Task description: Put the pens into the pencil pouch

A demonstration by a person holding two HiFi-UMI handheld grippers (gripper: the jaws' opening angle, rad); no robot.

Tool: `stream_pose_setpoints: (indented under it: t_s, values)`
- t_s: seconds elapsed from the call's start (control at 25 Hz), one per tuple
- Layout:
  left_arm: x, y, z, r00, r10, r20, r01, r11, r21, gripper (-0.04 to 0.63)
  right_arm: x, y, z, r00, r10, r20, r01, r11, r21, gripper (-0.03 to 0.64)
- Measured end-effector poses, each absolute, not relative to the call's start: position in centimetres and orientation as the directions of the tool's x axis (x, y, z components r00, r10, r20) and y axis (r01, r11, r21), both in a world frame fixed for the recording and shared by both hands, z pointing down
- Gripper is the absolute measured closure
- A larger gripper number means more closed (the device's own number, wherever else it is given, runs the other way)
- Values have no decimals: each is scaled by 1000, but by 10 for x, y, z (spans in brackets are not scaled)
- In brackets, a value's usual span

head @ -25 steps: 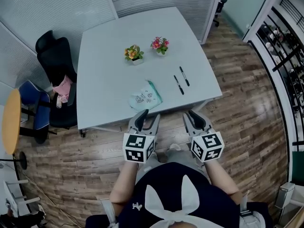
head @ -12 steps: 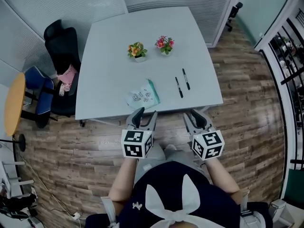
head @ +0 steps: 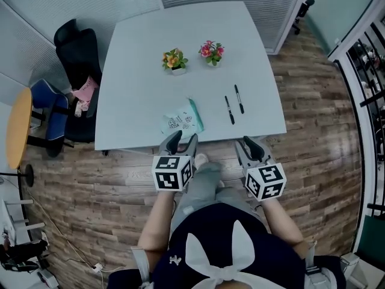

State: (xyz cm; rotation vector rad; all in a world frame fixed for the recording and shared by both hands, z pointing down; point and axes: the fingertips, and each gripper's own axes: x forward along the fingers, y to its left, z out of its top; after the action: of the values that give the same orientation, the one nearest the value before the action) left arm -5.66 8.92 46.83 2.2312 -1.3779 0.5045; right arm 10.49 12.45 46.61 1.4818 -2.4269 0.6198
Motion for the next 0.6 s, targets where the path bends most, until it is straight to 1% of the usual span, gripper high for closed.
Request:
stream_pose_setpoints:
  t_s: [0.36,0.6]
  values:
    - [-58,50,509,422,-655,627,-905,-351,242,405,101,87,472,-452,-779,435,-892,389,-230,518]
    - [-51,27,543,449,-574,685,-891,-342,298,405,98,61,480,-434,-776,457,-901,368,-230,517]
